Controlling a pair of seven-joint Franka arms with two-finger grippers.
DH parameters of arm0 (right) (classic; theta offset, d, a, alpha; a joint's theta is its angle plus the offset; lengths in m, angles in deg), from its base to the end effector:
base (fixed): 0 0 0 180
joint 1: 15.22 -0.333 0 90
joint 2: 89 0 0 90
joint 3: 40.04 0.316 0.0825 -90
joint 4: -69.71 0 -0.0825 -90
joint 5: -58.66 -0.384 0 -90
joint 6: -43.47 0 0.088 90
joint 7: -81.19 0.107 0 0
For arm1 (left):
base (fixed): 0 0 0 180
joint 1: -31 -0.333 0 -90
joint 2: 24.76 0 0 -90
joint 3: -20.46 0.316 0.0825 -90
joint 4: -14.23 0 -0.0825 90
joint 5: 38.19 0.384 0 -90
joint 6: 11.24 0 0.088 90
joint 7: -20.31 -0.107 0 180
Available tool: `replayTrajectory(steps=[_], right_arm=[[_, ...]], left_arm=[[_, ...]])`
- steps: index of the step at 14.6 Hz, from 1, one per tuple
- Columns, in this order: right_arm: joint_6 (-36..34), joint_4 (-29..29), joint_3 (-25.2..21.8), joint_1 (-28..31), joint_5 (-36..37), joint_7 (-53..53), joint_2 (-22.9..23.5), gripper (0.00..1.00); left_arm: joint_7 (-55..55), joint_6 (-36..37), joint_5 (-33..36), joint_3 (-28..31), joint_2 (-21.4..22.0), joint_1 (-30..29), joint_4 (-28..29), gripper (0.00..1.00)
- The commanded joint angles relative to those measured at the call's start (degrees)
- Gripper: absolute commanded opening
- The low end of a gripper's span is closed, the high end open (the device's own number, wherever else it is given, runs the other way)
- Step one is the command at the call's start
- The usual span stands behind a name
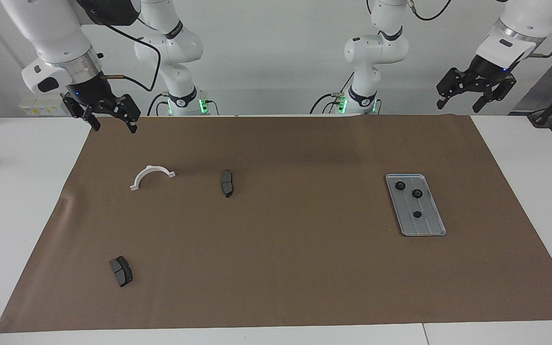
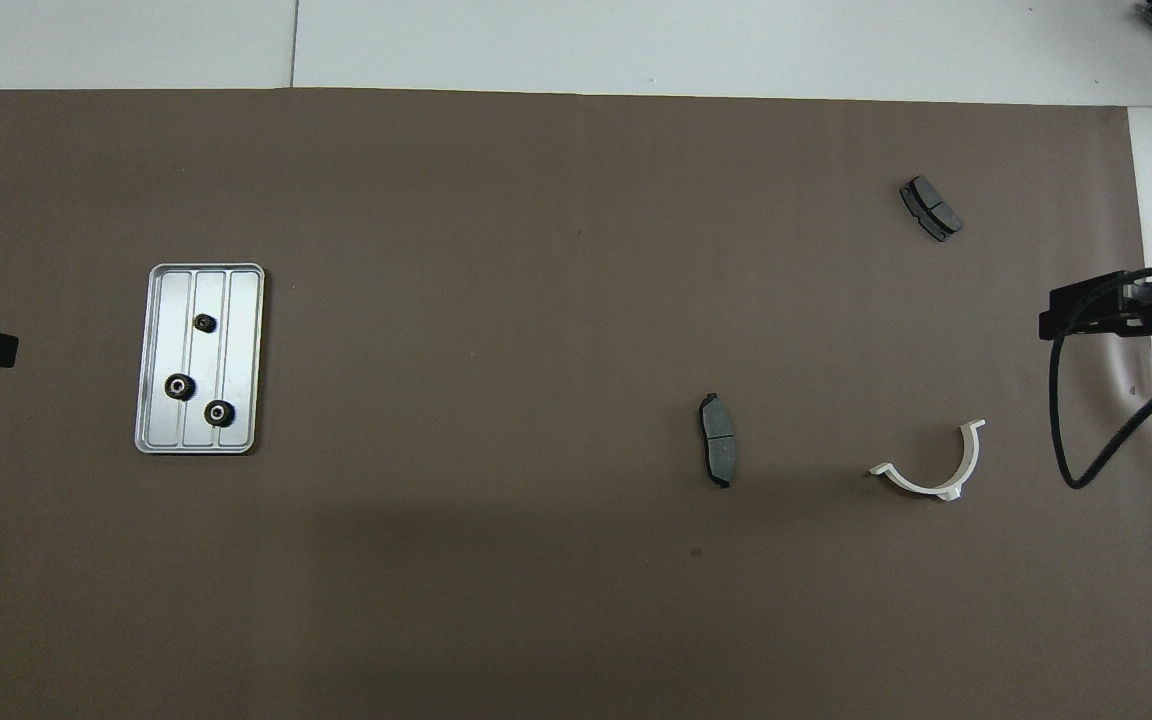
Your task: Pick bearing gear from pile to tray
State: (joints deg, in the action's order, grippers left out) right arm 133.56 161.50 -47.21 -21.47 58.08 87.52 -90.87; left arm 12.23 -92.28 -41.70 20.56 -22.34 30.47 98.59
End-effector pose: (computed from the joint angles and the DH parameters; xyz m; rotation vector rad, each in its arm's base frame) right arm 0.5443 -0.0088 0.6277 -3.1210 0.1976 -0.0032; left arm 0.5240 -0.0015 0.6796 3.0724 -0.2140 -0.0170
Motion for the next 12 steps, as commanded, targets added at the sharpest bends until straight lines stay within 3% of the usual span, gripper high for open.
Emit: replayTrajectory(steps=[1,6,9,12], right_arm=[[0.6,1.3,-0.1,0.2,-0.8,-1.3,-1.2,1.00],[0.6,1.3,-0.1,0.2,-0.8,-1.3,-1.2,1.00],[0.6,1.3,-0.1,0.2,-0.8,-1.3,-1.2,1.00],[0.6,1.3,-0.1,0.2,-0.8,-1.3,-1.2,1.00]], left_arm=[[0.3,1.0,1.0,-1.2,1.4,-1.1,0.8,1.00],[0.7,2.1,3.4,-1.2,1.6,-0.7,1.3,1.00],[5.1,-1.1,4.1,-1.3,3.9,-0.5,5.9,1.00],[6.9,-3.5,4.0,-1.5,3.4,-0.4,6.4,1.00]])
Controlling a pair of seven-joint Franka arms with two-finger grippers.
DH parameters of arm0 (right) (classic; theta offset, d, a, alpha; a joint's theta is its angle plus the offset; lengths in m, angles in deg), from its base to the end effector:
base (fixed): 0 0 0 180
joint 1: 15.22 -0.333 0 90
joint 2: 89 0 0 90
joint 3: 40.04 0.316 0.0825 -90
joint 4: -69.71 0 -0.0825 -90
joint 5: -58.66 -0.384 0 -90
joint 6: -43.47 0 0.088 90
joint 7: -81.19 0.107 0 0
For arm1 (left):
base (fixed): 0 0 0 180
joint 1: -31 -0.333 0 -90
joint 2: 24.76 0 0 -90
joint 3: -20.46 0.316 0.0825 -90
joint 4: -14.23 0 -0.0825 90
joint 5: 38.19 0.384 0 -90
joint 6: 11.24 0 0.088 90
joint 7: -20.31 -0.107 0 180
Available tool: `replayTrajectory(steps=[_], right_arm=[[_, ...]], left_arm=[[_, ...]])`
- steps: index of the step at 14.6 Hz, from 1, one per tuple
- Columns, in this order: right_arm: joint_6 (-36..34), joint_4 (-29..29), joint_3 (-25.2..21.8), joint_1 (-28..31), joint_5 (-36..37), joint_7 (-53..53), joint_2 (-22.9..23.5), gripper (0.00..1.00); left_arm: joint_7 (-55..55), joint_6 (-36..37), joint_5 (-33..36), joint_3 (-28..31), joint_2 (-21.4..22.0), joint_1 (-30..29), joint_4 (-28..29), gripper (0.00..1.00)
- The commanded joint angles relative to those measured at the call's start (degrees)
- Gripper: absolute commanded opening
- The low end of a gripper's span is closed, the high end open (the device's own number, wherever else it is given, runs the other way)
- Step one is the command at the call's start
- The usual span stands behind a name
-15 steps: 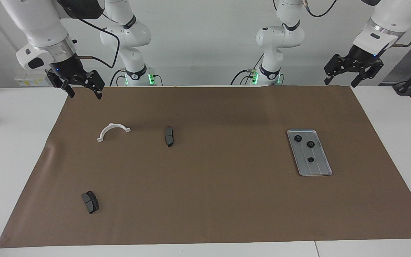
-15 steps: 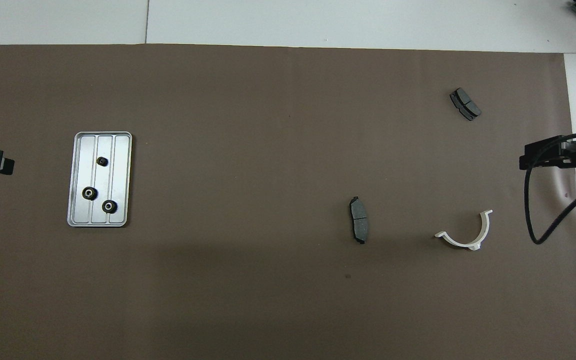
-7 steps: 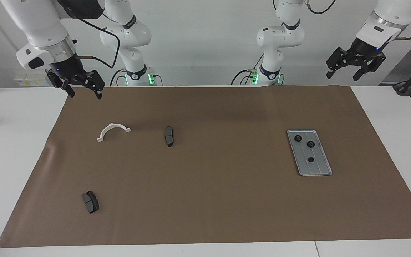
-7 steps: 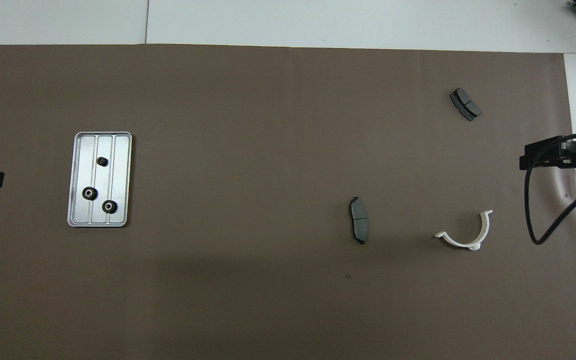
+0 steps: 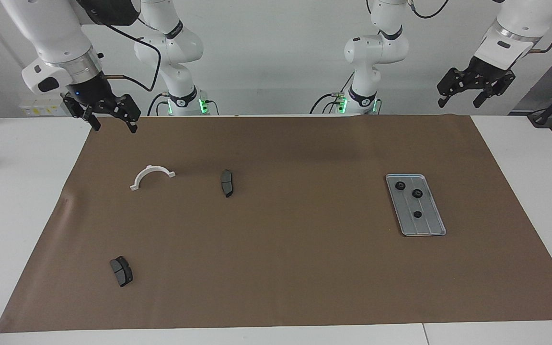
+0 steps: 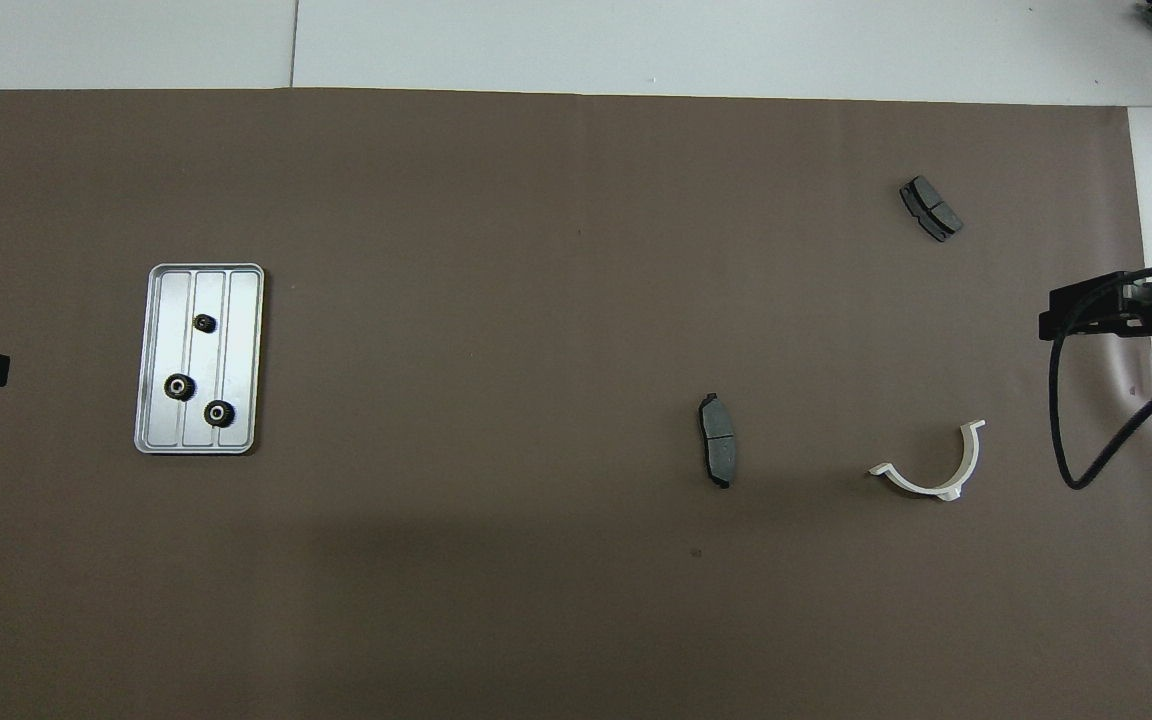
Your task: Pick bearing gear from pile to tray
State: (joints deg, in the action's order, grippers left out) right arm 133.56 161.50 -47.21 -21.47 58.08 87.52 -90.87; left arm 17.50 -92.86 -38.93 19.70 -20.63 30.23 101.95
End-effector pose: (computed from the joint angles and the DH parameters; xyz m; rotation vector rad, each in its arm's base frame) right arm 0.5443 -0.0088 0.6277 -3.1210 0.1976 -0.0032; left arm 0.5162 -0.0017 0.6690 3.1274 -0.0790 -0.0533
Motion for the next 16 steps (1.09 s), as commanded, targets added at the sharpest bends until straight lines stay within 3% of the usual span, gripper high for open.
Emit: replayTrajectory(steps=[1,6,16], right_arm=[[0.6,1.3,-0.1,0.2,-0.8,-1.3,-1.2,1.00],[0.6,1.3,-0.1,0.2,-0.8,-1.3,-1.2,1.00],[0.6,1.3,-0.1,0.2,-0.8,-1.3,-1.2,1.00]], left_arm=[[1.7,-4.0,1.3,-0.6,1.4,-0.2,3.2,1.00],[1.8,-5.8,1.3,-0.6,-0.1,-0.1,2.9,1.00],[1.8,-1.2,1.9,-0.6,0.5,0.4,3.3,1.00]])
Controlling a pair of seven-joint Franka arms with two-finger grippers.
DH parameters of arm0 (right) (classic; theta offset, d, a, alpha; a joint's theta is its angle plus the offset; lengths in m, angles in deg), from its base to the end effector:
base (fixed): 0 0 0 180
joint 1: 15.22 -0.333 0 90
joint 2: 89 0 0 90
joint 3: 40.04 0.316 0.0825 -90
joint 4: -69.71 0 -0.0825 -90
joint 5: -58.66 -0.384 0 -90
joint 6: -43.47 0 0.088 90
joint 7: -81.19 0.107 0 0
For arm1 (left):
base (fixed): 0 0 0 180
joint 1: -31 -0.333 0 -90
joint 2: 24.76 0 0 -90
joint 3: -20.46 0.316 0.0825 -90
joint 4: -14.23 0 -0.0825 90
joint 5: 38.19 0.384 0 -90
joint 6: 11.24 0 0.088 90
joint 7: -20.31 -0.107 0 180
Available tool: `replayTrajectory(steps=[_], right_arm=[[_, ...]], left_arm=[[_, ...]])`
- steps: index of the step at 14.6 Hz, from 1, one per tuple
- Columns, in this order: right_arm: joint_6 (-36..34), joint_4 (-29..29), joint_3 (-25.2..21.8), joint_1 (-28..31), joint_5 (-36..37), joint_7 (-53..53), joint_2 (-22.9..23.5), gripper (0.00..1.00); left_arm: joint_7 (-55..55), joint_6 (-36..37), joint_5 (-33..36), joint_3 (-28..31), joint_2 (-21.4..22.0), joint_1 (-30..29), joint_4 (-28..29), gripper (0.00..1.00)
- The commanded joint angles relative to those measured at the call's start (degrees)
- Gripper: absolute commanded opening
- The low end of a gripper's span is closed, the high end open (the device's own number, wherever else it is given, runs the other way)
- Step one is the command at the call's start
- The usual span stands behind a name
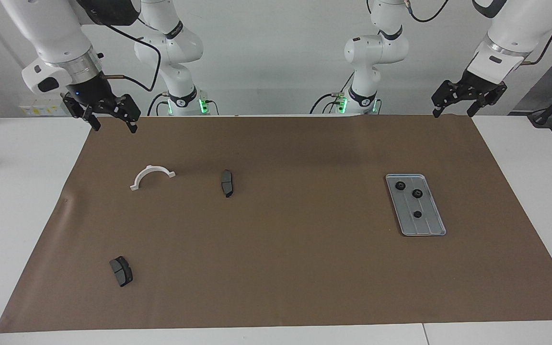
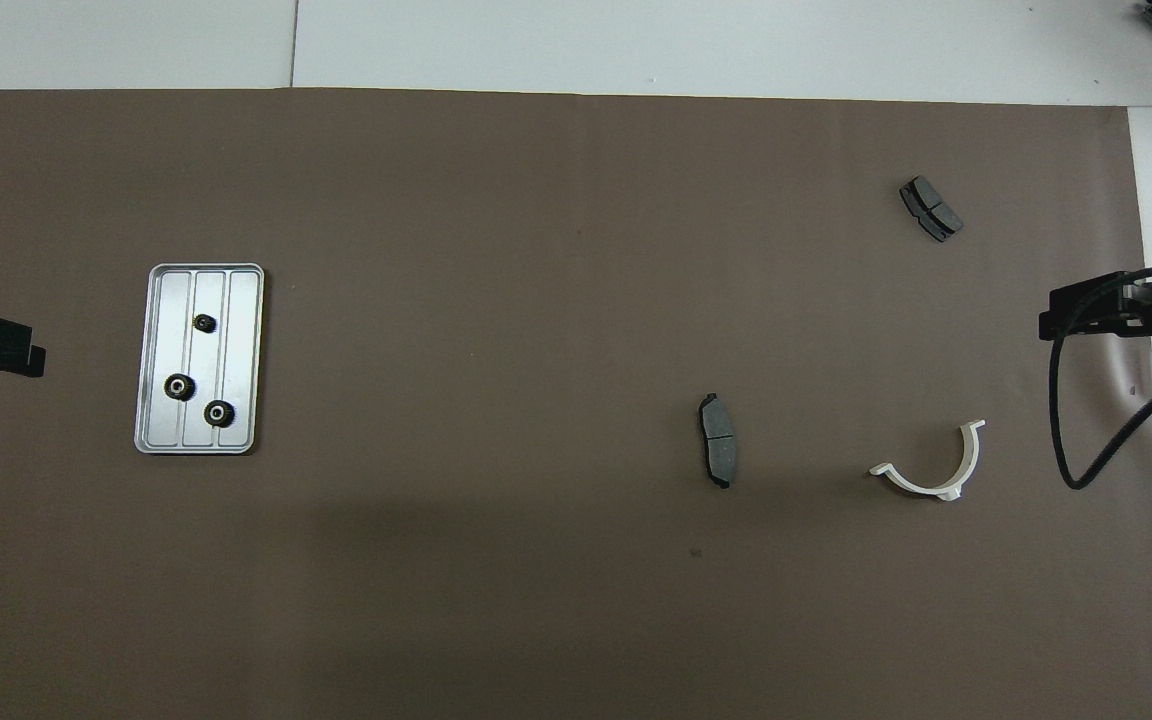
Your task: Pick bearing gear from pile to tray
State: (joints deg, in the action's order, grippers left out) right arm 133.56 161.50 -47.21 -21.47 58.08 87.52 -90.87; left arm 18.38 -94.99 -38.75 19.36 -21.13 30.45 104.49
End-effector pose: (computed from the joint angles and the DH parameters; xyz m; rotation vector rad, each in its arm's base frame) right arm 0.5443 -0.0088 0.6277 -3.1210 0.1976 -0.0032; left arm 0.5233 -0.0065 0.6472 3.1307 -0.0689 -0.0786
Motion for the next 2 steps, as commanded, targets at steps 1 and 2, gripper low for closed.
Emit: replayTrajectory(steps=[1,2], right_arm=[[0.6,1.3,-0.1,0.2,-0.8,-1.3,-1.2,1.00],[0.6,1.3,-0.1,0.2,-0.8,-1.3,-1.2,1.00]], left_arm=[[1.0,1.0,1.7,-0.3,1.0,0.2,0.8,1.00],[0.9,1.0,1.7,-0.3,1.1,0.2,0.8,1.00]])
